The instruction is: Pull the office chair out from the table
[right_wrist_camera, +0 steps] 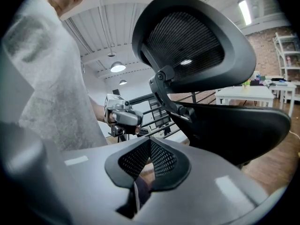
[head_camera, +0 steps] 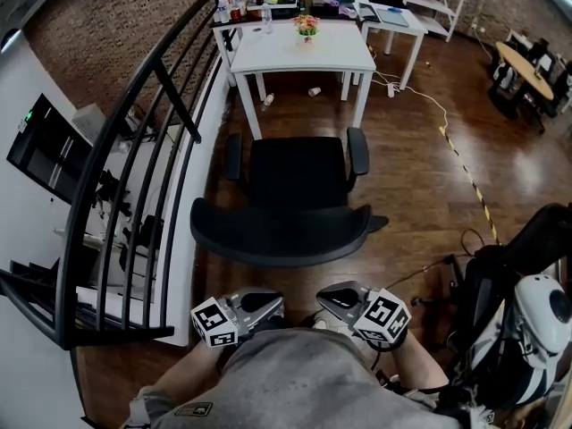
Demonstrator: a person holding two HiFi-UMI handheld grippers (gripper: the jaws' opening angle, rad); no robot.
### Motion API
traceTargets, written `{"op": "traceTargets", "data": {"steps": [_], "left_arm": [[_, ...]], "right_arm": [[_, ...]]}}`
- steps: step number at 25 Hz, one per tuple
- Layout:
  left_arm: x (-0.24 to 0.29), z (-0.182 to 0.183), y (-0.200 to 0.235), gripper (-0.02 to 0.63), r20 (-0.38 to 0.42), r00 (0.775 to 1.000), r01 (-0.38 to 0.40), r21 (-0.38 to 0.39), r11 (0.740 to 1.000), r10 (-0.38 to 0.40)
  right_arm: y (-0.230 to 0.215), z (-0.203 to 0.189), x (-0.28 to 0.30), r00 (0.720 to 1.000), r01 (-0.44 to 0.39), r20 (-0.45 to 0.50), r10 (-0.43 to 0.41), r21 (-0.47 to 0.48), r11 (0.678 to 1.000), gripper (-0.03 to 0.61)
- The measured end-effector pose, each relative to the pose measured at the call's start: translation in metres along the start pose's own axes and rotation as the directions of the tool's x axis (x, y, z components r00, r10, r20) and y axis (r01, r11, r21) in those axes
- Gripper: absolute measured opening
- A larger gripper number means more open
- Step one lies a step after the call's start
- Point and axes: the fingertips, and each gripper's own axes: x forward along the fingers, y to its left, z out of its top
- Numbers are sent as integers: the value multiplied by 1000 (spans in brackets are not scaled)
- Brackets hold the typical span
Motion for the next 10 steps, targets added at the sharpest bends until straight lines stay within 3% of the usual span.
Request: {"op": "traceTargets", "data": {"steps": [6,10], "left_arm": [[0,4,1,3,1,1000,1,0,1000,-1],[-13,7,9,3,4,999,-41,14,999,41]], "right_arm": [[0,4,3,1000,-8,-7,8,-14,1000,6],[-2,13,20,998,-56,-10,56,-49,997,6]]}}
